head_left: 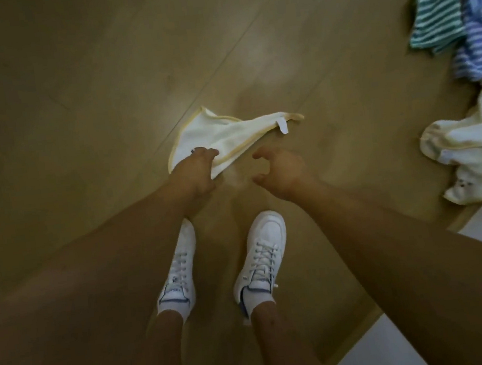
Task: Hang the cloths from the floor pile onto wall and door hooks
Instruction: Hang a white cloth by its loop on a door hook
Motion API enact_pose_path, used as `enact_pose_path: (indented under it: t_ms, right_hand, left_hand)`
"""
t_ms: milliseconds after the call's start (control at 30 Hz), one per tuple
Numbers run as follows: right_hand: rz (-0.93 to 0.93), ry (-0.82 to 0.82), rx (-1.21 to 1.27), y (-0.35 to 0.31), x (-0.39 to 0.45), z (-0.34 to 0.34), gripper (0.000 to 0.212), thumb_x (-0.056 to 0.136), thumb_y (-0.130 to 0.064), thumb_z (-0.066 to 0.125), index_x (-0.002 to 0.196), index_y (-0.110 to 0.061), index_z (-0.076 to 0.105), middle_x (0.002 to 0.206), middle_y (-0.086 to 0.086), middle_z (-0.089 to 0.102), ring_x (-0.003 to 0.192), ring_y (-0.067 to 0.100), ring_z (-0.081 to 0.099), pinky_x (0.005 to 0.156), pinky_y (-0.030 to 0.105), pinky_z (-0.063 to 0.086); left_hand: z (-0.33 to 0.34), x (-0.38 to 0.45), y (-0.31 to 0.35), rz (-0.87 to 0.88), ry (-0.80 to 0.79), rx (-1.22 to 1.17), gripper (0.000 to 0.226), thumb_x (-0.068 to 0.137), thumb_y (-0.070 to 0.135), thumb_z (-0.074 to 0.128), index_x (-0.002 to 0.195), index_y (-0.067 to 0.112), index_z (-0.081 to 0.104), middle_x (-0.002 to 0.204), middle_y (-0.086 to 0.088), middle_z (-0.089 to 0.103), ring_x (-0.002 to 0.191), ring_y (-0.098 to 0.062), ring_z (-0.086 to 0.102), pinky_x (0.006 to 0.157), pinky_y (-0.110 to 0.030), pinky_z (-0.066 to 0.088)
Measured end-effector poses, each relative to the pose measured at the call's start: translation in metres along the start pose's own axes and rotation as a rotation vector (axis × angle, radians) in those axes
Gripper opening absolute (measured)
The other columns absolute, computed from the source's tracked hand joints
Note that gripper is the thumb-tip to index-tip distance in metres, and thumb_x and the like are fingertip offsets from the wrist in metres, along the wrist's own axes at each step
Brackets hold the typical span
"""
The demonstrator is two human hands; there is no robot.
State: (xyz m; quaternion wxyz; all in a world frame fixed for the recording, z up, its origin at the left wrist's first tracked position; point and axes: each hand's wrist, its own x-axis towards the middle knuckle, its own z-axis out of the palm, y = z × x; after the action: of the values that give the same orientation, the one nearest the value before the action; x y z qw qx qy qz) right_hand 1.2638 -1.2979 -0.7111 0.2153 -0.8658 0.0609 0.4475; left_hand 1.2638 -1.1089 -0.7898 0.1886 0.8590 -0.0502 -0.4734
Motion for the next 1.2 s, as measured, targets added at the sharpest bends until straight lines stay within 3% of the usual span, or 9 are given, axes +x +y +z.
enact_pose_path:
  t_ms: [67,200,333,467,633,733,900,1067,1200]
  right_hand:
    - [-0.005,0.008,0.026,0.003,0.015,0.011,0.049,0.09,-0.032,0.062,0.137,-0.022,0.05,0.132,0.002,0.057,0.116,0.019,0.056,0.086,0.024,0.04]
    - [0.004,-0.017,0.058,0.003,0.03,0.023,0.053,0.09,-0.031,0.063,0.139,-0.02,0.047,0.136,0.001,0.054,0.118,0.021,0.055,0.096,0.033,0.046]
    - [0.019,-0.021,0.097,0.0,0.028,0.022,0.054,0.088,-0.03,0.066,0.139,-0.022,0.048,0.133,0.002,0.056,0.116,0.021,0.056,0.096,0.033,0.046]
    - [0.003,0.016,0.138,-0.006,0.012,0.005,0.053,0.086,-0.028,0.068,0.135,-0.024,0.051,0.136,0.003,0.053,0.117,0.023,0.056,0.102,0.037,0.043]
    - [-0.046,0.084,0.151,-0.028,-0.032,-0.035,0.057,0.086,-0.026,0.068,0.139,-0.024,0.048,0.14,0.001,0.052,0.123,0.022,0.052,0.101,0.03,0.041]
    - [-0.087,0.157,0.149,-0.05,-0.068,-0.074,0.055,0.085,-0.029,0.068,0.137,-0.026,0.05,0.139,-0.001,0.054,0.126,0.021,0.051,0.102,0.03,0.04]
    - [-0.087,0.346,0.286,-0.071,-0.142,-0.161,0.017,0.087,-0.033,0.064,0.097,-0.021,0.07,0.099,0.001,0.072,0.096,0.022,0.065,0.081,0.036,0.051]
    - [-0.189,0.605,0.359,-0.082,-0.238,-0.276,0.025,0.09,-0.031,0.059,0.068,-0.019,0.057,0.059,-0.004,0.053,0.064,0.015,0.05,0.057,0.03,0.033]
    - [-0.275,0.749,0.376,-0.079,-0.328,-0.357,0.02,0.089,-0.019,0.061,0.07,-0.019,0.055,0.059,-0.005,0.046,0.063,0.015,0.045,0.06,0.03,0.029]
  left_hand:
    - [0.017,0.015,-0.005,0.063,0.04,-0.033,0.074,0.081,0.016,0.069,0.146,0.015,0.035,0.142,-0.011,0.039,0.124,-0.032,0.047,0.095,-0.043,0.044]
    - [0.032,0.031,-0.006,0.064,0.143,0.031,0.05,0.085,0.011,0.06,0.133,0.009,0.046,0.126,-0.014,0.044,0.103,-0.037,0.054,0.082,-0.044,0.045]
    - [0.031,0.028,-0.007,0.005,0.115,0.252,0.022,0.091,0.001,0.047,0.112,0.002,0.056,0.116,-0.018,0.05,0.1,-0.037,0.055,0.085,-0.043,0.046]
    - [0.01,0.01,-0.002,-0.027,0.176,0.282,0.021,0.093,0.004,0.048,0.107,0.002,0.064,0.112,-0.014,0.055,0.101,-0.03,0.057,0.078,-0.034,0.041]
    - [-0.066,-0.046,0.046,0.31,0.408,0.462,0.029,0.09,0.033,0.049,0.094,0.021,0.074,0.086,-0.002,0.068,0.091,-0.025,0.055,0.078,-0.036,0.032]
    - [-0.124,-0.09,0.089,0.474,0.384,0.352,0.023,0.09,0.033,0.052,0.096,0.02,0.071,0.084,-0.002,0.069,0.088,-0.025,0.059,0.076,-0.036,0.035]
    - [-0.218,-0.165,0.17,0.543,0.371,0.261,0.018,0.097,0.033,0.05,0.093,0.018,0.057,0.085,-0.004,0.063,0.084,-0.028,0.06,0.063,-0.037,0.043]
    - [-0.317,-0.252,0.273,0.629,0.408,0.349,0.028,0.1,0.039,0.043,0.094,0.014,0.052,0.081,-0.008,0.062,0.078,-0.03,0.059,0.066,-0.043,0.046]
    - [-0.378,-0.324,0.351,0.75,0.499,0.395,0.021,0.099,0.033,0.047,0.096,0.015,0.057,0.071,-0.003,0.056,0.067,-0.027,0.056,0.057,-0.035,0.036]
